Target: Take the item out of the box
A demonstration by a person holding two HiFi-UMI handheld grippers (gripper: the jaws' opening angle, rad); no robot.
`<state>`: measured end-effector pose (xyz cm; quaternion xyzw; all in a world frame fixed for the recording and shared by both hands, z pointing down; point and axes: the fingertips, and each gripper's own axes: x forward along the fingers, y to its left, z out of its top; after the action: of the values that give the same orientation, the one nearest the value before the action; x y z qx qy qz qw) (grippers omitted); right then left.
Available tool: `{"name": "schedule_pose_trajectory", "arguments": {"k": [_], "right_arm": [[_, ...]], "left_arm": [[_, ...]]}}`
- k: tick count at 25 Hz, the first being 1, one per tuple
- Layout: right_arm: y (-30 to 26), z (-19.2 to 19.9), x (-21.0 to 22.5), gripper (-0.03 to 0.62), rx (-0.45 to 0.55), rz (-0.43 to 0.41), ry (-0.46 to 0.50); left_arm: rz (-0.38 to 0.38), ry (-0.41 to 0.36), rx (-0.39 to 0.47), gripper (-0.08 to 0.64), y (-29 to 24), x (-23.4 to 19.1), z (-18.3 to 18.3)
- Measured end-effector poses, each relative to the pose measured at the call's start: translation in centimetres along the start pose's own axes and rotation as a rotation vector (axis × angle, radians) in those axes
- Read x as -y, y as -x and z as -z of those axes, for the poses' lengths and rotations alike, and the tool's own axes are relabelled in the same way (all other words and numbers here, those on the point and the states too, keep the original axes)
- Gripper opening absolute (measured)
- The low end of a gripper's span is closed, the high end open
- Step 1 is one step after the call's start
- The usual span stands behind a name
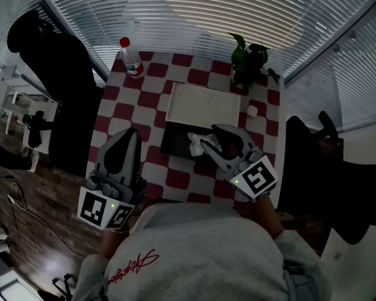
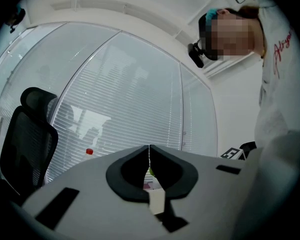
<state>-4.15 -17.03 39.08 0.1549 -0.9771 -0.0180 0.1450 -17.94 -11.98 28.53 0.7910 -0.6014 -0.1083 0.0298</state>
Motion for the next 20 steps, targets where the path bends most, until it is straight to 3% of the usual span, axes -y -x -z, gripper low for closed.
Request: {"name": "schedule_pose_trajectory", "arguments": {"k": [20], "right_arm": [[-1.3,3.5,-0.6,0.163,-0.109,-0.016,-0.011]], "left_arm": [[-0.021,-0.006,-0.001,0.017,1.0,-0.1,-0.4]]}}
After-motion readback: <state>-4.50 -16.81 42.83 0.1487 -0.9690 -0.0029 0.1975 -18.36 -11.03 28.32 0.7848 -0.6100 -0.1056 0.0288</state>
